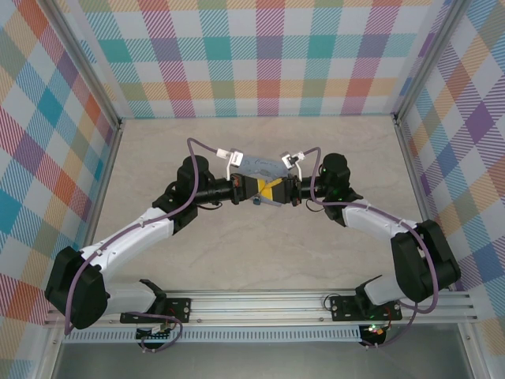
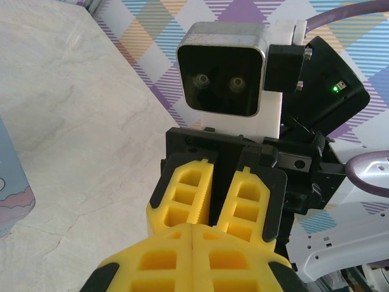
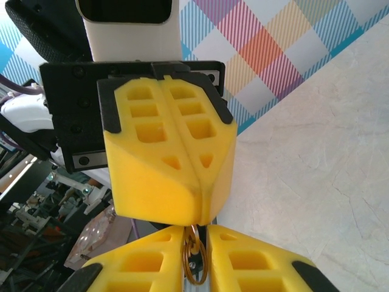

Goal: Unlock a padlock with a key

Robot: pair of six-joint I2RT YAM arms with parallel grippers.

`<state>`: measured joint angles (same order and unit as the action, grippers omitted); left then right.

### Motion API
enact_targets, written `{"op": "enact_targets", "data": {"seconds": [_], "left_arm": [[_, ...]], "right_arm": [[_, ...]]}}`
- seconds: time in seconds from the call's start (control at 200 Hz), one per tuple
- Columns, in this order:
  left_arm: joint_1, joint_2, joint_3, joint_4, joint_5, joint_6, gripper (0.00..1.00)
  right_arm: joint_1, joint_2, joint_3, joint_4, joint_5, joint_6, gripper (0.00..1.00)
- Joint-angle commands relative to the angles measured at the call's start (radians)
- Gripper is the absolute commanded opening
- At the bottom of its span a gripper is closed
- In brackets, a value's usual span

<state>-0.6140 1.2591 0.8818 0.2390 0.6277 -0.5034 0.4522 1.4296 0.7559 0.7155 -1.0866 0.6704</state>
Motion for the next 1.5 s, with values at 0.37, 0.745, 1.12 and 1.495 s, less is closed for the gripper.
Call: {"op": "enact_targets", "data": {"seconds": [0.37, 0.745, 1.12, 1.495], "left_arm": [[-0.011, -0.022, 0.005, 0.008, -0.002, 0.032, 0.00], [0.088, -0.073, 0.021, -0.099, -0.115, 0.007, 0.70], [0.131, -0.070, -0.291, 0.043, -0.173, -0.066, 0.74], [0.111, 0.089, -0.351, 0.205, -0.201, -0.140, 0.78]], "right_arm": [[-0.001, -0.031, 0.016, -0.054, -0.003, -0.066, 0.00], [-0.001, -0.095, 0.020, -0.487, 0.190, -0.308, 0.01], [-0.010, -0.015, -0.008, -0.511, 0.394, -0.352, 0.00], [-0.010, 0.035, -0.016, -0.513, 0.546, -0.342, 0.00]]}}
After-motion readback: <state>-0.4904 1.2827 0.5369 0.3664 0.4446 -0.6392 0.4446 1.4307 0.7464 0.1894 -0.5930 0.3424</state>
